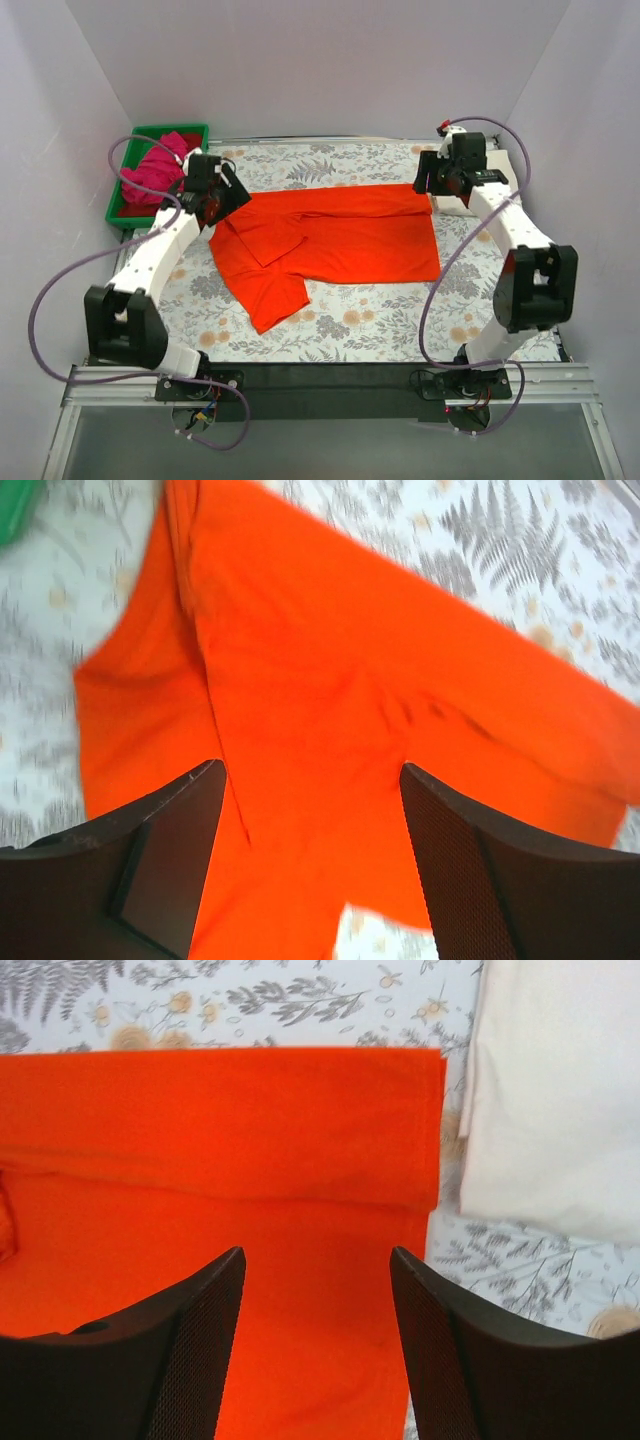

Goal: Fold and stack the t-shirts
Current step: Fold the tshirt

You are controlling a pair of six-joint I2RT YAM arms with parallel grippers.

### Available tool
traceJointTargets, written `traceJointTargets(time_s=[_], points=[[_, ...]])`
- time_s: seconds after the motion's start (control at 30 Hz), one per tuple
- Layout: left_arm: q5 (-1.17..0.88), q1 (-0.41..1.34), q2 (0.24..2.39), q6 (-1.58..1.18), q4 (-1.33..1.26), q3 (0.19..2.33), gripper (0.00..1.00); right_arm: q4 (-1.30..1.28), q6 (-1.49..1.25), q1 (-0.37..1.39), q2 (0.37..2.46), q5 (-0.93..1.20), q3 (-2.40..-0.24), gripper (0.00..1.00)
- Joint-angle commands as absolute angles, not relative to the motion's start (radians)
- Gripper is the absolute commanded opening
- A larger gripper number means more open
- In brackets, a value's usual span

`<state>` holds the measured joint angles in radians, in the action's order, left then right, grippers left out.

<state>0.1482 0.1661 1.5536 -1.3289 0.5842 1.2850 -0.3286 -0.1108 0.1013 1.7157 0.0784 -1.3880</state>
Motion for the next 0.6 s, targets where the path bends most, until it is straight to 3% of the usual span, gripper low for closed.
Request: traceJointTargets(time_s=[0.0,0.23,0.57], points=[[0.202,0.199,1.355,-1.414,0.681,1.079,0.66,-0.380,-0.179,0.109,1.576,0.081,-1.238,0.57],[0.207,0.206,1.158,-1.512,0.692,0.772,0.61,-0.426,-0.233,0.109,1.361,0.009,-0.948,0.57],[0.255,0.204,1.301,-1.529,0.563,0.719,0.56,-0.382,-0.268,0.109,1.262,-0.069,-0.723,0.53]])
